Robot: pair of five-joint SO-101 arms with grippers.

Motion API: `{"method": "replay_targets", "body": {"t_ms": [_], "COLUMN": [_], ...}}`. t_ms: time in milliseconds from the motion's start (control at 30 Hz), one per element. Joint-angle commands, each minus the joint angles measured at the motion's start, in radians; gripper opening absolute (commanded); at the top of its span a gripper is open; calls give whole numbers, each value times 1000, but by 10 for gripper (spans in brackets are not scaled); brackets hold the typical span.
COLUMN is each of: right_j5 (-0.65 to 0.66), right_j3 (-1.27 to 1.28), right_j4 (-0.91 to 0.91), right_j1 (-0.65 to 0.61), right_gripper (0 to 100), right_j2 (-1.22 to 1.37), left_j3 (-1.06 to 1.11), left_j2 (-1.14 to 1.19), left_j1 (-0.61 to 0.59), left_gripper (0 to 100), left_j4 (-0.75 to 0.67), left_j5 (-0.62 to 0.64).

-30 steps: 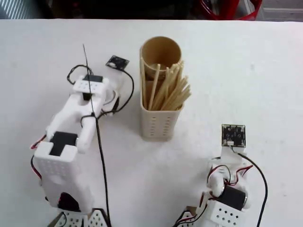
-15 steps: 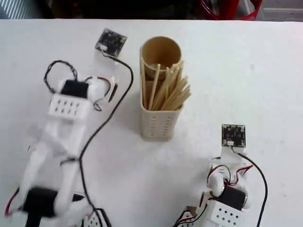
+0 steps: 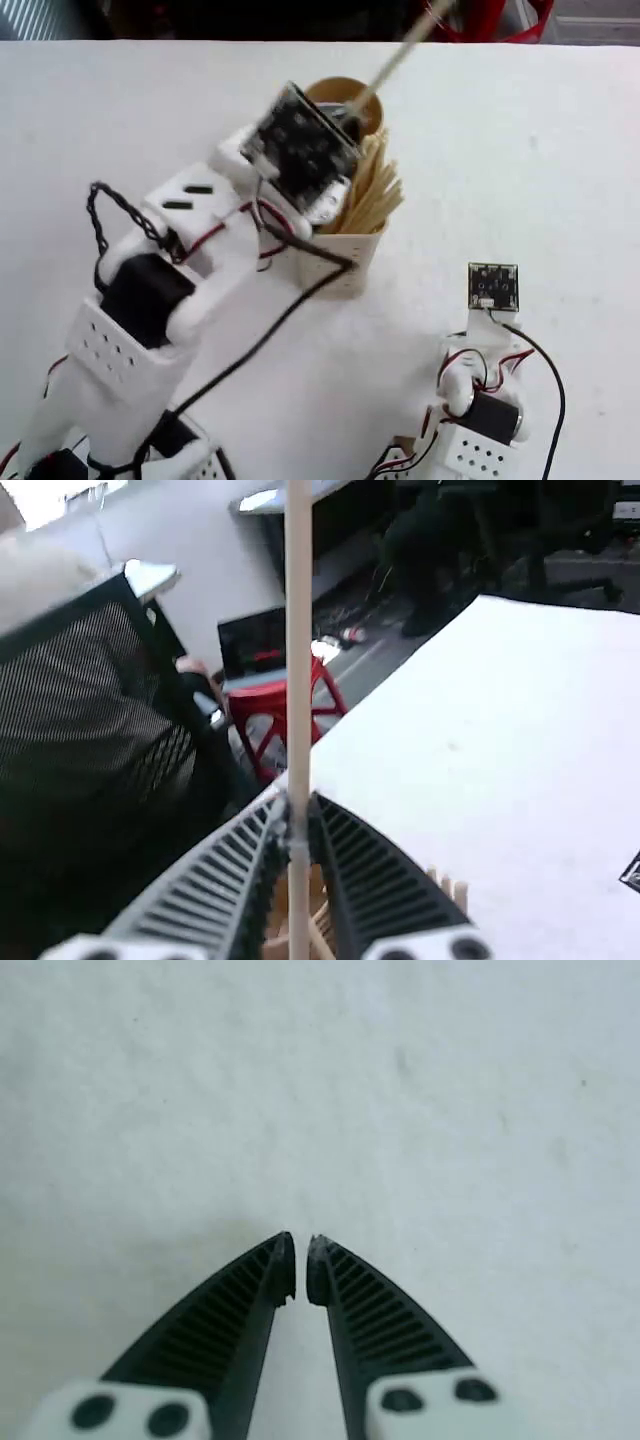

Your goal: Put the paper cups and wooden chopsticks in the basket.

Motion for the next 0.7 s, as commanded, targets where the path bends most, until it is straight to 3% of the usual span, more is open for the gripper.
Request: {"method": "replay_targets", "body": {"t_ms": [0,100,433,667], "right_j5": [-6,-6,-6,-6], "right_j3": [9,9,9,9], "right_j4": [-10,-10,-10,-10], "right_j1": [8,10,10,10], "right_gripper": [36,36,36,36], "right_j2": [-10,-10,-10,-10], "left_j3": [6,81,463,526], "left_j2": [-44,-44,-42,-42], "left_j1": [93,93,84,4], "left_gripper": [21,21,23,24], "left_j4": [-135,-212,-566,-612], "left_j5": [-75,-23,-21,-12]}}
